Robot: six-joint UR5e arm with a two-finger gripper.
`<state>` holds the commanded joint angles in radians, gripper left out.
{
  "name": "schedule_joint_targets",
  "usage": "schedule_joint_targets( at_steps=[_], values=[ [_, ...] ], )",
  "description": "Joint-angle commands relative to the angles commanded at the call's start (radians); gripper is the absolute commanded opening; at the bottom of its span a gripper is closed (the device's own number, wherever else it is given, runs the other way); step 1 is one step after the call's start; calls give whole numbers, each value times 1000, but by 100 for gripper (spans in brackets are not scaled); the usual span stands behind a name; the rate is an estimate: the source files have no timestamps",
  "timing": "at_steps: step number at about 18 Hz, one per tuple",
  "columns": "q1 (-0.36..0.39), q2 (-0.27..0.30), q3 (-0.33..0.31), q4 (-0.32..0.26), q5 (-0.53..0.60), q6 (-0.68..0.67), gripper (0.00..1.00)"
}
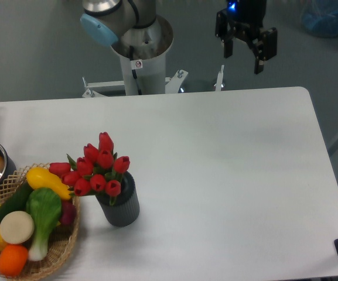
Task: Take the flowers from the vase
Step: 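Open the gripper while holding it raised above the table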
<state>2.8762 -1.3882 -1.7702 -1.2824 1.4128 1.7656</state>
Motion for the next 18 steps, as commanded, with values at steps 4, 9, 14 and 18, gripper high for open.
schedule_joint_targets(
  at_steps=[4,9,14,18],
  values=[
    [-5,0,0,2,0,0,100],
    [-6,-2,-11,2,0,0,100],
    [0,-6,-24,2,-32,-2,100],
    [3,-3,-38,2,-55,-32,100]
  ],
)
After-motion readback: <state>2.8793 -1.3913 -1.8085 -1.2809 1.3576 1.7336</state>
